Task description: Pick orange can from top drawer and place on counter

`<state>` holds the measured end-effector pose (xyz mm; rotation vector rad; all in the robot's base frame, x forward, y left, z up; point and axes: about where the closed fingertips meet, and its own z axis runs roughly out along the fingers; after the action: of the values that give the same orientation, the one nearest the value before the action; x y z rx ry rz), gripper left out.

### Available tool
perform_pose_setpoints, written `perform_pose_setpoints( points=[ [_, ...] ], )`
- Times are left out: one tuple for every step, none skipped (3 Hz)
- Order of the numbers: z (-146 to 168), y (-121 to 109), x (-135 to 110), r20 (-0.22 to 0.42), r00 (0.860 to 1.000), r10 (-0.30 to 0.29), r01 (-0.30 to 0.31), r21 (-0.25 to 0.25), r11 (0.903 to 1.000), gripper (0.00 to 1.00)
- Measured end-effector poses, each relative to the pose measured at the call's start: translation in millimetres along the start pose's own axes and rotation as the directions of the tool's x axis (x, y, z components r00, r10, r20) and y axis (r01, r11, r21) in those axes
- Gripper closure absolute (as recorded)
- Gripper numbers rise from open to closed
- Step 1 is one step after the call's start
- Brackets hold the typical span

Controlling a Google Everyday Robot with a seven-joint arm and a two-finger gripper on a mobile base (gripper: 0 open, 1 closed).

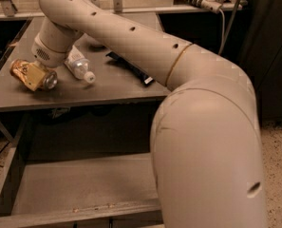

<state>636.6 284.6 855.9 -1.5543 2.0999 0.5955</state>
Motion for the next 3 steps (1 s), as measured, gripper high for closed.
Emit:
perform_pose_setpoints(
  points=[
    [7.4,-5.6,-0.4,0.001,1.0,0.005,-0.005,-0.003,1.0,0.88],
    [7.4,-5.6,-0.4,0.001,1.0,0.005,-0.005,-0.003,1.0,0.68],
    [7.4,-5.6,-0.4,0.001,1.0,0.005,-0.005,-0.003,1.0,0.44]
  ],
)
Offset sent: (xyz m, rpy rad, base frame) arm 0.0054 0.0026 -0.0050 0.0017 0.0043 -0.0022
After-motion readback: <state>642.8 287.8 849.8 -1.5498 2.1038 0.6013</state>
